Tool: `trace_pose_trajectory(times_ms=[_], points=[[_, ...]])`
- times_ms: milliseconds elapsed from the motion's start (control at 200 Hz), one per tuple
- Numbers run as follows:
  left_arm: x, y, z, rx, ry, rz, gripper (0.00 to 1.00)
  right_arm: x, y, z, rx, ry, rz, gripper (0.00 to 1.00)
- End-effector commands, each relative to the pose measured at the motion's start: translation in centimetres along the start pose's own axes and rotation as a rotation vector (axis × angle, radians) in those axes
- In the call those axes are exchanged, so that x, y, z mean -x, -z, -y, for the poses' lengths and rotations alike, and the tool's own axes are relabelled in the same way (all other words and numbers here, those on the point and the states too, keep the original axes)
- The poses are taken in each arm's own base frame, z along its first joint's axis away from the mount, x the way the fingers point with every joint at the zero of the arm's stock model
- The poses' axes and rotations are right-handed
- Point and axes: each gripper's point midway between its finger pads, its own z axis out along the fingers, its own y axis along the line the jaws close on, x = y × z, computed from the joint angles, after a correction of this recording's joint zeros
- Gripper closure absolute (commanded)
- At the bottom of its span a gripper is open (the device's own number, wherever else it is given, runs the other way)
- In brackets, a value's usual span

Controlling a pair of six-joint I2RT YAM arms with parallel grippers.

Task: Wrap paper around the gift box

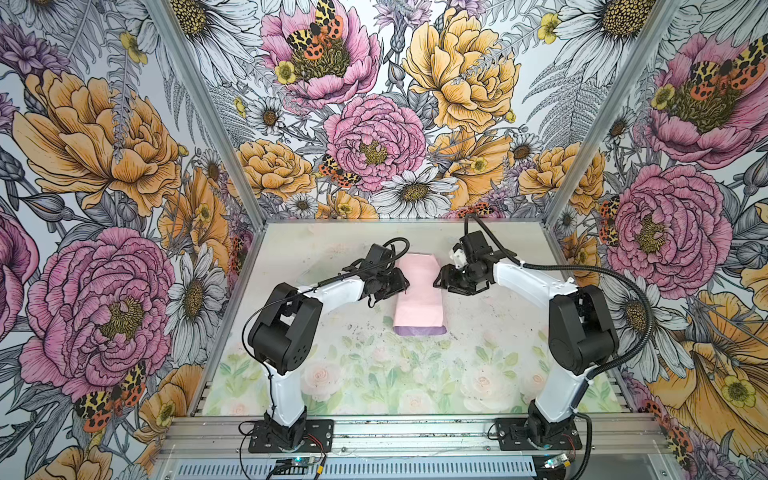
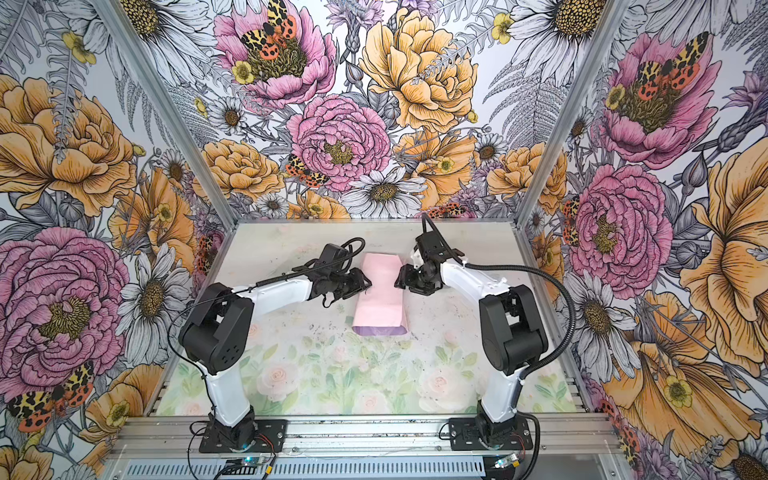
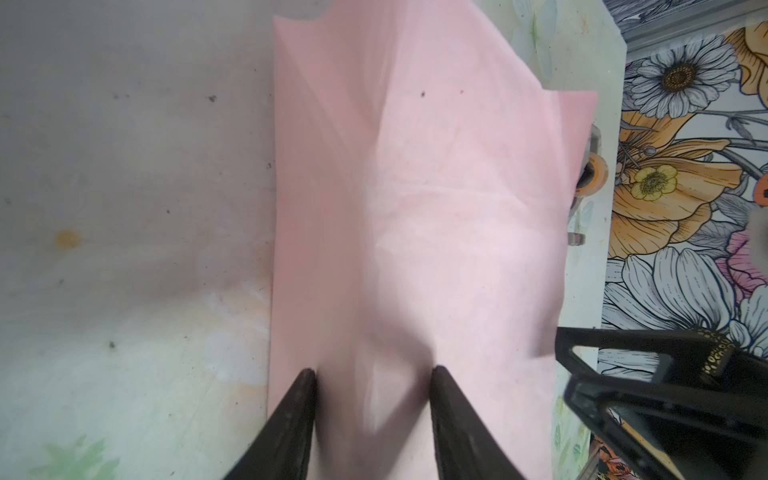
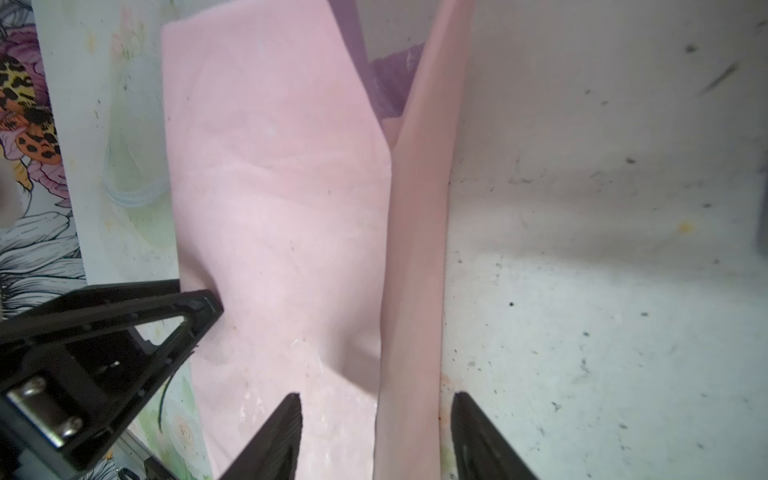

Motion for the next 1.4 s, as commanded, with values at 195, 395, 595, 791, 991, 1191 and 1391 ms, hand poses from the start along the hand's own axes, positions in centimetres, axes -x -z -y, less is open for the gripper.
trace_pose_trajectory(times_ms=[195,395,595,791,991,1191,1391], points=[[-0.9,-0.3,-1.4,0.058,-0.034,-0.005,0.55,1.4,-0.3,-0.2,-0.004,0.052,-0.043,0.31],[-1.0,-0.3,-1.4,0.059,-0.034,-0.006,0.56,1.4,-1.5,-1.5,0.059,0.075,-0.088,0.31],[-0.9,-0.2,-1.2,0.057,-0.033,-0.003,0.56,1.0,-2.8,-1.1,0.051,0.072,-0.116,0.49],[-0.6,0.2,-0.9,0.05,-0.035,0.011,0.56,0.3,-3.1,0.4,-0.008,0.05,-0.12,0.7],[-0.3,0.9,-0.2,0.032,-0.026,0.021,0.52,0.1,-2.8,0.7,-0.022,0.05,-0.112,0.73],[0.4,3.3,1.3,-0.029,0.002,0.053,0.4,-0.1,-2.7,0.9,-0.032,0.052,-0.112,0.73],[-1.2,2.9,1.0,-0.039,0.02,0.016,0.45,-0.1,-2.7,0.8,-0.035,0.054,-0.109,0.73]])
